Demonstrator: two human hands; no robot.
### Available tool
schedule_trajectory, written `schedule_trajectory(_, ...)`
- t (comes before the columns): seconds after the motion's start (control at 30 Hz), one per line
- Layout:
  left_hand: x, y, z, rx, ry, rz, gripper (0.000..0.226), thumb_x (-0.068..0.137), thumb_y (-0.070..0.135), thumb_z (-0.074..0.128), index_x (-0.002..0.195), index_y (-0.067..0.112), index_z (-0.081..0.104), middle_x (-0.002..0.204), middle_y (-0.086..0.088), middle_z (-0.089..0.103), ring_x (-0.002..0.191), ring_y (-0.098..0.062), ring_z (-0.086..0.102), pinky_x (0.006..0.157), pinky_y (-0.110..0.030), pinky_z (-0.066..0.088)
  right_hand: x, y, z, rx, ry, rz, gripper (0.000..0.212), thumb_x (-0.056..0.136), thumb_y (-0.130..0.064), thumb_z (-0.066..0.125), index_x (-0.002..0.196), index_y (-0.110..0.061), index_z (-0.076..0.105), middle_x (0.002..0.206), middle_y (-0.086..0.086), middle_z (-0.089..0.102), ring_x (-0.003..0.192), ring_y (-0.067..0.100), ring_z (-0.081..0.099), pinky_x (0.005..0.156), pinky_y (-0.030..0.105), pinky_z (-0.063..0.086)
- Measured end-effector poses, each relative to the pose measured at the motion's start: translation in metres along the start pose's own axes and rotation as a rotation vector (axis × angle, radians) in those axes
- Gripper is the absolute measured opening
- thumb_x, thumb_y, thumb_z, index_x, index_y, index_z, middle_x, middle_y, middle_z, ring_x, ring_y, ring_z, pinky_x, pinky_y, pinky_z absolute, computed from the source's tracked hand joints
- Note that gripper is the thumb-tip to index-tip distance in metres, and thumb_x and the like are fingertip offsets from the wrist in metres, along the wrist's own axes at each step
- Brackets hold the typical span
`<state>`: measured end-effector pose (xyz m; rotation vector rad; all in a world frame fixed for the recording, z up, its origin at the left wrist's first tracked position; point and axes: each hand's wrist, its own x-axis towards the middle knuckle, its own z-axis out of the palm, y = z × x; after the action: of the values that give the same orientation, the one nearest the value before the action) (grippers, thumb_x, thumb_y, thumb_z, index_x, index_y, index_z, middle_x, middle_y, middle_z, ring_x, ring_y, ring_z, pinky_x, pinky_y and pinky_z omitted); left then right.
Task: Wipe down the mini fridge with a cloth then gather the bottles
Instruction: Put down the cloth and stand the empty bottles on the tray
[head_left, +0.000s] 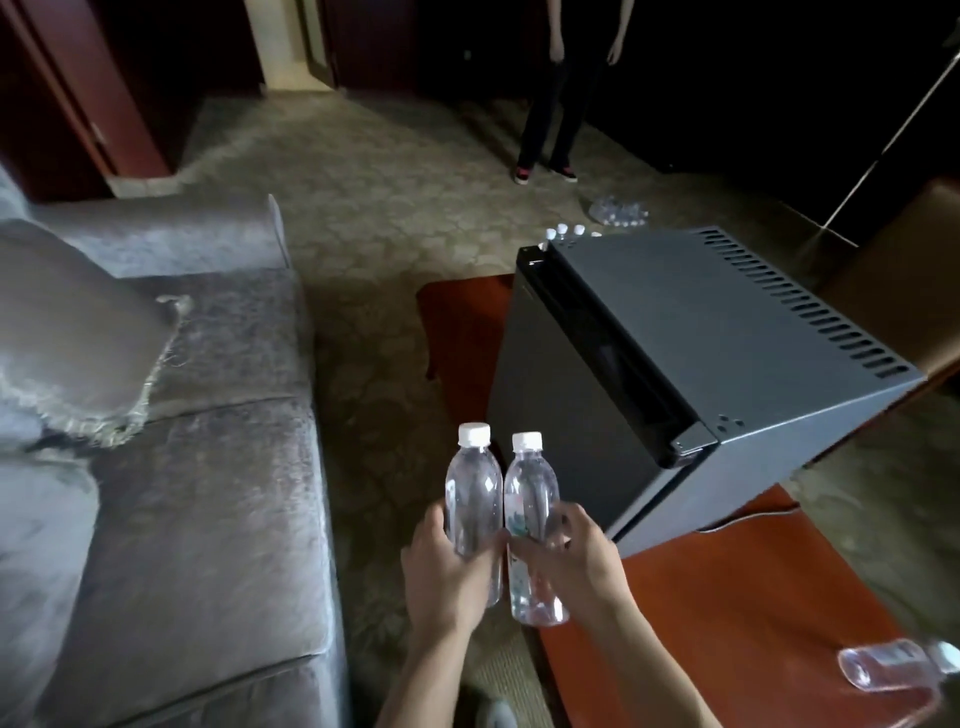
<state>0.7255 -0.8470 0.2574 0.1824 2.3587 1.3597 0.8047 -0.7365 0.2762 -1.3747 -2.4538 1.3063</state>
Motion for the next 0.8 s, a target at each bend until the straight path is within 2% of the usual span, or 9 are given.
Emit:
schedule_trajectory(0.1,0.024,0.005,0.000,0.020,0.039,-0.011,0.088,0.066,0.060,0.077,0.138,0.022,0.045,0.137,0.001,0.056,0.122,-0.023,0.053,0.096,-0.035,0.048,0.029,-0.010,0.006,0.012,0.016,-0.054,0.064,0.067,-0.061,0.074,0.116,-0.027,0.052,0.109,-0.007,0.059,0.088,0.014,0.064,0.075,0.039,0.058)
schedule_trajectory(0.17,0.041,0.011,-0.002,0.037,0.067,-0.023,0.091,0.067,0.060,0.077,0.142,0.023,0.041,0.140,0.000,0.053,0.126,-0.024,0.051,0.100,-0.038,0.047,0.049,-0.018,0.007,-0.004,0.025,-0.093,0.066,0.072,-0.054,0.075,0.125,-0.023,0.051,0.116,-0.005,0.056,0.096,0.013,0.059,0.080,0.035,0.055)
schedule_trajectory(0.3,0.072,0.028,-0.006,0.095,0.155,0.016,0.076,0.065,0.054,0.078,0.131,0.026,0.051,0.119,0.005,0.065,0.105,-0.018,0.062,0.084,-0.032,0.053,0.084,-0.039,0.005,0.011,0.006,-0.141,0.058,0.075,-0.048,0.074,0.122,-0.022,0.052,0.109,-0.002,0.060,0.094,0.015,0.059,0.082,0.037,0.054)
schedule_trajectory(0.43,0.102,0.045,-0.006,0.130,0.158,0.022,0.074,0.065,0.059,0.077,0.127,0.029,0.051,0.116,0.007,0.065,0.103,-0.015,0.062,0.084,-0.035,0.055,0.109,-0.065,-0.002,0.022,0.021,-0.189,0.061,0.075,-0.051,0.074,0.124,-0.023,0.052,0.103,-0.008,0.055,0.092,0.012,0.059,0.084,0.037,0.054)
schedule_trajectory(0.53,0.126,0.054,-0.008,0.093,0.150,0.013,0.068,0.069,0.053,0.079,0.126,0.028,0.052,0.116,0.008,0.064,0.096,-0.008,0.058,0.082,-0.027,0.050,0.126,-0.078,-0.002,0.003,-0.026,-0.202,0.064,0.075,-0.054,0.073,0.127,-0.026,0.051,0.106,-0.011,0.054,0.095,0.008,0.057,0.085,0.032,0.054)
schedule_trajectory(0.63,0.157,0.059,-0.014,0.083,0.133,0.004,0.067,0.073,0.046,0.079,0.129,0.021,0.053,0.114,0.005,0.064,0.088,-0.006,0.052,0.076,-0.024,0.043,0.150,-0.090,0.007,-0.001,-0.063,-0.174,0.065,0.074,-0.057,0.073,0.128,-0.028,0.051,0.109,-0.008,0.058,0.098,0.011,0.058,0.085,0.033,0.054)
schedule_trajectory(0.73,0.197,0.065,-0.020,0.093,0.104,0.012,0.065,0.075,0.045,0.077,0.129,0.020,0.052,0.110,0.007,0.061,0.085,-0.006,0.049,0.073,-0.022,0.041,0.182,-0.106,0.027,-0.019,-0.055,-0.140,0.064,0.072,-0.061,0.071,0.124,-0.028,0.053,0.104,-0.006,0.060,0.094,0.015,0.061,0.081,0.036,0.055)
schedule_trajectory(0.8,0.227,0.068,-0.026,0.096,0.075,0.016,0.063,0.077,0.044,0.076,0.129,0.020,0.052,0.106,0.010,0.058,0.079,-0.003,0.048,0.064,-0.017,0.039,0.203,-0.121,0.042,-0.025,-0.029,-0.117,0.061,0.069,-0.065,0.069,0.116,-0.029,0.055,0.096,-0.007,0.062,0.087,0.015,0.063,0.076,0.038,0.057)
